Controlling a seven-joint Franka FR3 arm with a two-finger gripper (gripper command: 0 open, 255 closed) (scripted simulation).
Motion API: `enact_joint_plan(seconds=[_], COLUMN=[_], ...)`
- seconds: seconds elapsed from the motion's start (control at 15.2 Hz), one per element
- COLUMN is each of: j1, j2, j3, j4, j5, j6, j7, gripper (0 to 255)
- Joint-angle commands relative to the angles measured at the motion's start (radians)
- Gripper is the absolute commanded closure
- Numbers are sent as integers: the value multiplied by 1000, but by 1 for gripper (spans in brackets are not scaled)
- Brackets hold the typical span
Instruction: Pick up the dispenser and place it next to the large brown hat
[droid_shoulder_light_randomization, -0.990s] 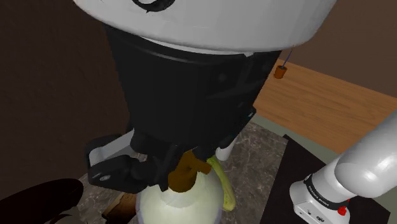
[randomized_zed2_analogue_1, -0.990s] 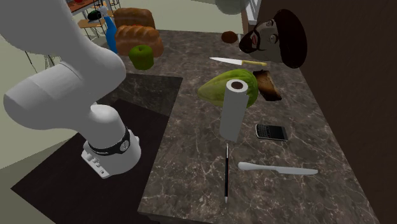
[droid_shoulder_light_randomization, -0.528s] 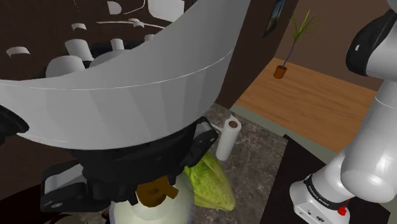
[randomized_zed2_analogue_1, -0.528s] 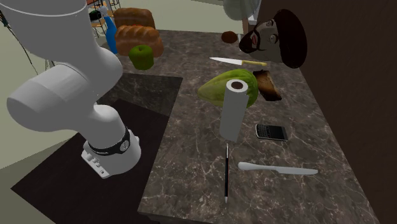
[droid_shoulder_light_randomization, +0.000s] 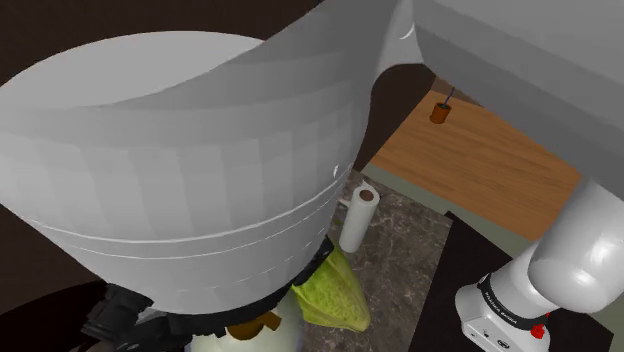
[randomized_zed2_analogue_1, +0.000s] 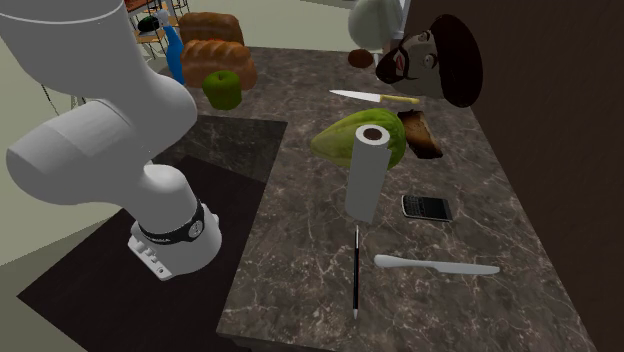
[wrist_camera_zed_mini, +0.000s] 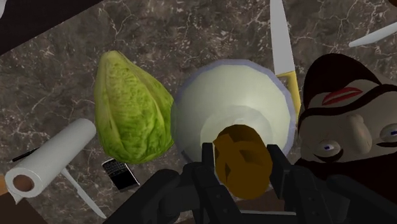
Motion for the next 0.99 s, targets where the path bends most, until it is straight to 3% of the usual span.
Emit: enact_joint_plan(seconds=[0.0,0.46,0.92], j1=[-23,-90,-115], j2=[-5,-14,-8], j3=[12,48,52], j4=[-35,-149,-246], j5=[4,11,-1], j6=[30,130,222], j7=[1,6,21], gripper=[255,255,255])
